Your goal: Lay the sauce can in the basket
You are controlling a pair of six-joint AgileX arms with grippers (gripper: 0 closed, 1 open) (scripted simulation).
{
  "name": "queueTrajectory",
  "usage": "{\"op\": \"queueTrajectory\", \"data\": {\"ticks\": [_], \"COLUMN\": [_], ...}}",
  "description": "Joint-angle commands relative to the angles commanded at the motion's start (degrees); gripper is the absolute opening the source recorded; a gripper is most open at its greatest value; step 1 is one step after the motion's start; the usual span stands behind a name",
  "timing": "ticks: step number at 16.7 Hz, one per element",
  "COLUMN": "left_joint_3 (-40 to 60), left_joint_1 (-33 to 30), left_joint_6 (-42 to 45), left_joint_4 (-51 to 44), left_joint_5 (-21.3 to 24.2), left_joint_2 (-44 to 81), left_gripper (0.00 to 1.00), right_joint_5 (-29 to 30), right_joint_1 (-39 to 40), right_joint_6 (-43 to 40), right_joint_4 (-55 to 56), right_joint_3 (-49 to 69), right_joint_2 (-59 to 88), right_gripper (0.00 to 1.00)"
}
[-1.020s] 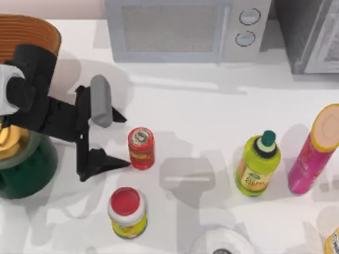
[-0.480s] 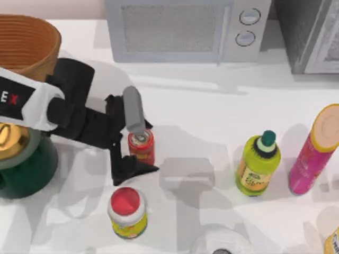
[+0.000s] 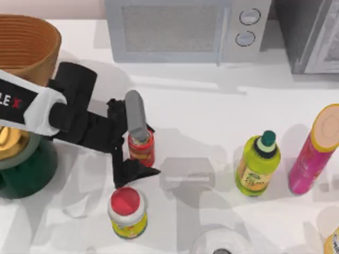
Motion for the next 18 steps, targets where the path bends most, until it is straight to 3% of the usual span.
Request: {"op": "queueTrajectory", "data": {"ticks": [11, 18], "left_joint_3": [0.0, 0.0], "left_joint_1": [0.0, 0.0], "left_joint_6": [0.0, 0.0], "left_joint_4": [0.0, 0.0], "left_joint_5": [0.0, 0.0], "left_joint_2": [0.0, 0.0], "left_gripper": [0.02, 0.0], "right_joint_5": [0.0, 0.0], "right_joint_1": [0.0, 0.0], "right_joint_6": [0.0, 0.0], "right_joint_4": [0.0, 0.0], "right_joint_3": [0.0, 0.0], "right_joint_2": [0.0, 0.0], "right_gripper": [1.0, 1.0]}}
